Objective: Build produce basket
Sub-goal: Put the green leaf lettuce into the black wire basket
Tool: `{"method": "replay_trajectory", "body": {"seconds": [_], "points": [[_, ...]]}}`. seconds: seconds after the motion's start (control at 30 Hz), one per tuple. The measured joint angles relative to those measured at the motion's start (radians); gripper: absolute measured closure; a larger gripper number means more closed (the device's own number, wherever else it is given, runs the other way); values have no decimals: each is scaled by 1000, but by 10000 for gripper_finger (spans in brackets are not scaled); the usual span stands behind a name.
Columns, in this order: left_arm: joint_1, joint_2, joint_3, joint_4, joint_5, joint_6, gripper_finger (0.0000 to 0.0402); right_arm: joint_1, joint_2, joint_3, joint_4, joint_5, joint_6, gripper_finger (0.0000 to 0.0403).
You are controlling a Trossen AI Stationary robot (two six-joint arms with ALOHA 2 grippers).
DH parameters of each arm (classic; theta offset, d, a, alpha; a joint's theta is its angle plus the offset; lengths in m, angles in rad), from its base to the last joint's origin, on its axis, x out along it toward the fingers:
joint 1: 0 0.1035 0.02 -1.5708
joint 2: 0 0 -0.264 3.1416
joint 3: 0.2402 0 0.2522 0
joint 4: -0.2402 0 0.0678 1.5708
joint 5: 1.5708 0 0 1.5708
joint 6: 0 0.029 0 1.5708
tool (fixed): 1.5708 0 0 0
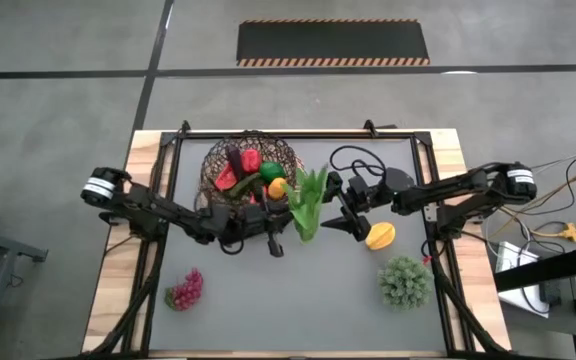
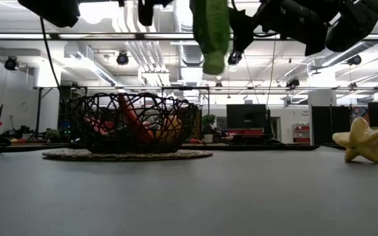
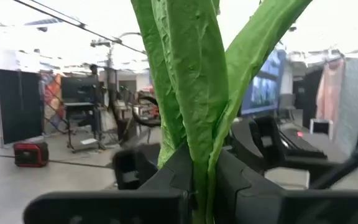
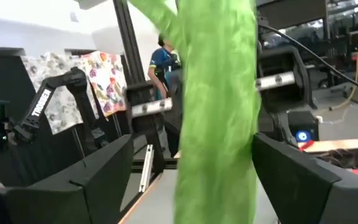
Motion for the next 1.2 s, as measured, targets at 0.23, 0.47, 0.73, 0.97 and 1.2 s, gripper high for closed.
{"method": "replay_trajectory", "body": {"seconds": [0.23, 0.47, 0.73, 0.97, 1.2], "points": [[-4, -140, -64, -24, -77, 96, 395, -4, -92, 0, -141, 18, 39, 89], [-7, -316, -140, -114, -343, 267, 395, -3, -131, 0, -263, 24, 42, 106], [-9, -459, -213, -183, -656, 414, 395, -4, -109, 0, -285, 24, 40, 112], [-9, -469, -336, -175, -742, 263, 395, -3, -99, 0, -305, 59, 25, 104], [-9, -468, -428, -175, -761, 89, 395, -3, -97, 0, -313, 76, 25, 109]]}}
